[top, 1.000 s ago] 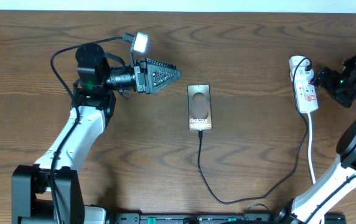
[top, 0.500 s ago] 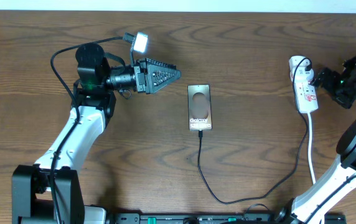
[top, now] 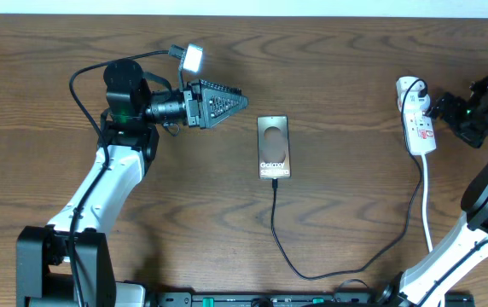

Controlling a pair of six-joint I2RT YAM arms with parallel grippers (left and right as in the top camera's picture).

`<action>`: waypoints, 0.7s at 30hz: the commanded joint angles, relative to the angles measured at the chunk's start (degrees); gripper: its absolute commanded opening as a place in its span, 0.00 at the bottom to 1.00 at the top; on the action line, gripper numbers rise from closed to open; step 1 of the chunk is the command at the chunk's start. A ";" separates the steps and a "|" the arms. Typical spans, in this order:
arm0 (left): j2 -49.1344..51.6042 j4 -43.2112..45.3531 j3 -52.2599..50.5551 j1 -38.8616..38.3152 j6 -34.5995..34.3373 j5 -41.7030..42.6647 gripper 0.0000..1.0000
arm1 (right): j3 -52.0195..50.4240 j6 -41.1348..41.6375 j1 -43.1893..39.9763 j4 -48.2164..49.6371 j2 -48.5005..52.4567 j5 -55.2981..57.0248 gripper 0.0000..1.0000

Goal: Plug charger to phone and switch on socket

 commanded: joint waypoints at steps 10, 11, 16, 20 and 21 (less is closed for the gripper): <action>-0.94 0.39 0.96 -0.02 1.22 0.33 0.93 | -0.98 -1.03 3.48 -2.21 2.38 -0.63 0.99; -0.94 0.39 0.96 -0.02 1.22 0.33 0.94 | -0.98 -1.01 3.61 -2.49 2.38 -0.63 0.99; -0.94 0.39 0.96 -0.02 1.22 0.33 0.93 | -0.98 -1.01 3.82 -3.39 2.40 -0.61 0.99; -0.94 0.39 0.96 -0.02 1.22 0.33 0.93 | -0.98 -1.01 3.80 -3.48 2.40 -0.59 0.99; -0.94 0.39 0.96 -0.02 1.22 0.33 0.93 | -0.98 -1.01 3.74 -3.45 2.40 -0.59 0.99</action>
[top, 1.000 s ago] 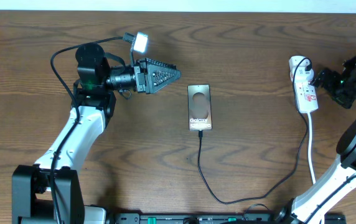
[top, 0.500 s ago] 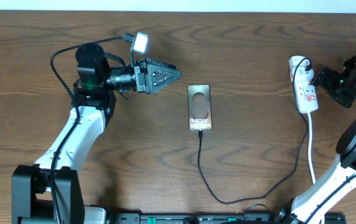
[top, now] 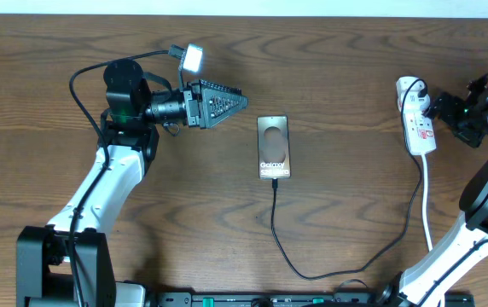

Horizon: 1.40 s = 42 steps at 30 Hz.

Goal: Plug charger to phone and switch on socket

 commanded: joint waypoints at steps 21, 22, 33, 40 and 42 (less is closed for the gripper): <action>-0.94 0.39 0.96 -0.02 1.22 0.33 0.93 | 8.50 -2.10 -1.07 -17.46 -7.41 -0.59 0.99; -0.94 0.39 0.96 -0.02 1.22 0.33 0.93 | 8.39 -2.10 -1.07 -17.46 -7.41 -0.59 0.99; -0.94 0.39 0.96 -0.02 1.22 0.33 0.93 | 8.37 -2.10 -1.03 -17.44 -7.39 -0.59 0.99; -0.94 0.39 0.96 -0.02 1.22 0.33 0.93 | 8.37 -2.08 -1.03 -17.44 -7.39 -0.59 0.99; -0.94 0.39 0.96 -0.02 1.22 0.33 0.94 | 8.37 -2.08 -1.03 -17.44 -7.39 -0.59 0.99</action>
